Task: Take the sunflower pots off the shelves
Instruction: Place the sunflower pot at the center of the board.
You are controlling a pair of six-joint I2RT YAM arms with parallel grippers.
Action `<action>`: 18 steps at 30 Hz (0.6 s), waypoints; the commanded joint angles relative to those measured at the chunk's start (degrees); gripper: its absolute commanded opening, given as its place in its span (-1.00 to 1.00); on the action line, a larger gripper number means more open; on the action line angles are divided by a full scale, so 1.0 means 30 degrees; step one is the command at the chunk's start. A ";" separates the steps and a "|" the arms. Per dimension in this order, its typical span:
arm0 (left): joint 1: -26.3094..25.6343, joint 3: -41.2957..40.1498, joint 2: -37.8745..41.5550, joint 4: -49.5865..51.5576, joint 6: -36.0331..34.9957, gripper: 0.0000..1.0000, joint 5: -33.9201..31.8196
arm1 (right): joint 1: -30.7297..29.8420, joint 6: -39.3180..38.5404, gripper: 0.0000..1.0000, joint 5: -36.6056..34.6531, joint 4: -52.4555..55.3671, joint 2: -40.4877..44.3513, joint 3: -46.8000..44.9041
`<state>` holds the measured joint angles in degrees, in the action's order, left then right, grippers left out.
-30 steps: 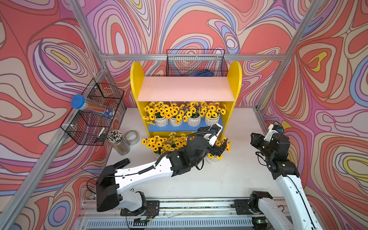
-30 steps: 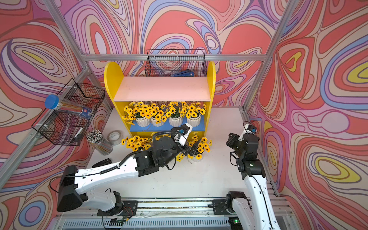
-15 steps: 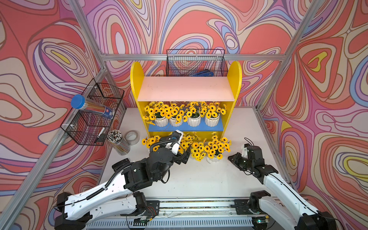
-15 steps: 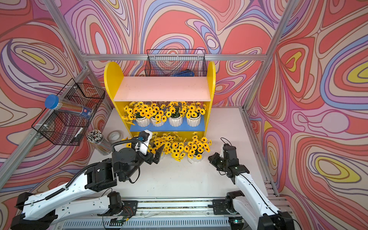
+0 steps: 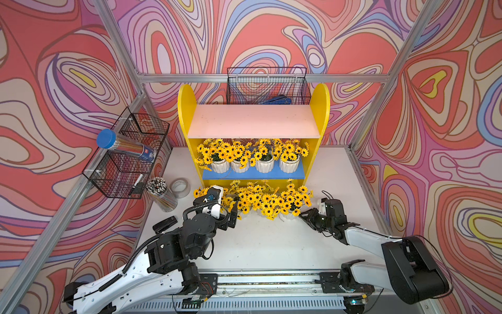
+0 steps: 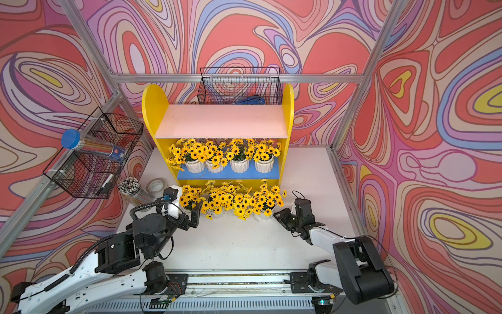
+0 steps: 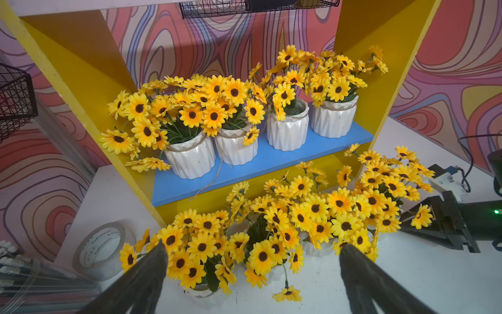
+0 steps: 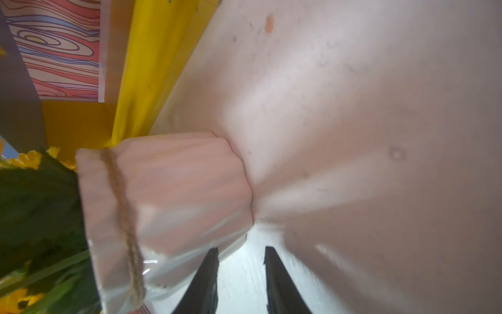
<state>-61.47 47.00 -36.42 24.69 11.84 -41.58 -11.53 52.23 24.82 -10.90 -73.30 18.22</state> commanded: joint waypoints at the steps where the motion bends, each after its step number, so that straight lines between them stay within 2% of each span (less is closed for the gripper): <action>1: 0.0397 -0.0487 0.0056 0.0183 0.0245 0.99 -0.0020 | -0.0152 -0.0027 -0.36 -0.0717 -0.1502 -0.0275 0.1025; 5: 0.0684 -0.0639 0.0143 0.0081 0.0274 0.99 0.0430 | -0.0156 -0.1073 -0.38 -0.1413 0.1433 0.0599 0.1448; 9: 0.0701 -0.1006 0.0506 0.0086 0.0288 0.99 0.0345 | -0.0151 -0.3543 -0.26 -0.4434 0.7717 0.5133 0.2513; 11: 0.0717 -0.1049 0.0642 0.0229 0.0413 0.99 0.0238 | -0.0155 -0.4292 -0.19 -0.5212 0.9502 0.7116 0.3371; 16: 0.0744 -0.1016 0.0595 0.0347 0.0564 1.00 -0.0494 | -0.0639 -0.5965 -0.08 -0.5010 0.9469 0.9201 0.4624; 18: 0.0745 -0.1354 0.0680 0.0206 0.1239 1.00 -0.0861 | -0.1449 -0.6366 -0.06 -0.6011 0.9284 0.9569 0.5326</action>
<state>-59.61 44.12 -34.92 24.67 12.73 -41.60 -13.37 37.87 10.79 13.82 -45.56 32.38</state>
